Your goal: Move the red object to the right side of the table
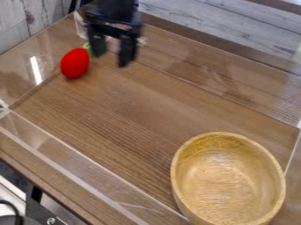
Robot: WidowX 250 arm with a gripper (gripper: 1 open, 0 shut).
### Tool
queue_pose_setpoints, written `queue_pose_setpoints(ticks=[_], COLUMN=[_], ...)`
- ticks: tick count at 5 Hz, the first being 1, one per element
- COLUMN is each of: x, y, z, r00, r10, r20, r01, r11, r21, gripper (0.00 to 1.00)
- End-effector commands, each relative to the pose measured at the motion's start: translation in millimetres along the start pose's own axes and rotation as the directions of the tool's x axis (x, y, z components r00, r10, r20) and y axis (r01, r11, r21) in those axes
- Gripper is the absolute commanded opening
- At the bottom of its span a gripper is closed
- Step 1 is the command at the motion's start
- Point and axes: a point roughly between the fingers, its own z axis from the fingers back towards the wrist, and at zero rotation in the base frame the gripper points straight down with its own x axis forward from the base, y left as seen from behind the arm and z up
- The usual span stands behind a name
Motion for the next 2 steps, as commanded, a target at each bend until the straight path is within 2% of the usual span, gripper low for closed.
queue_pose_setpoints(ticks=[1,2], x=[9.9,16.7], y=[41,66], z=[11.9,3.3], r00=[0.996,0.994], r10=[0.002,0.001], r20=[0.086,0.111], r01=[-0.004,-0.001], r11=[1.000,1.000], r21=[0.023,0.002], gripper=[1.00,1.00])
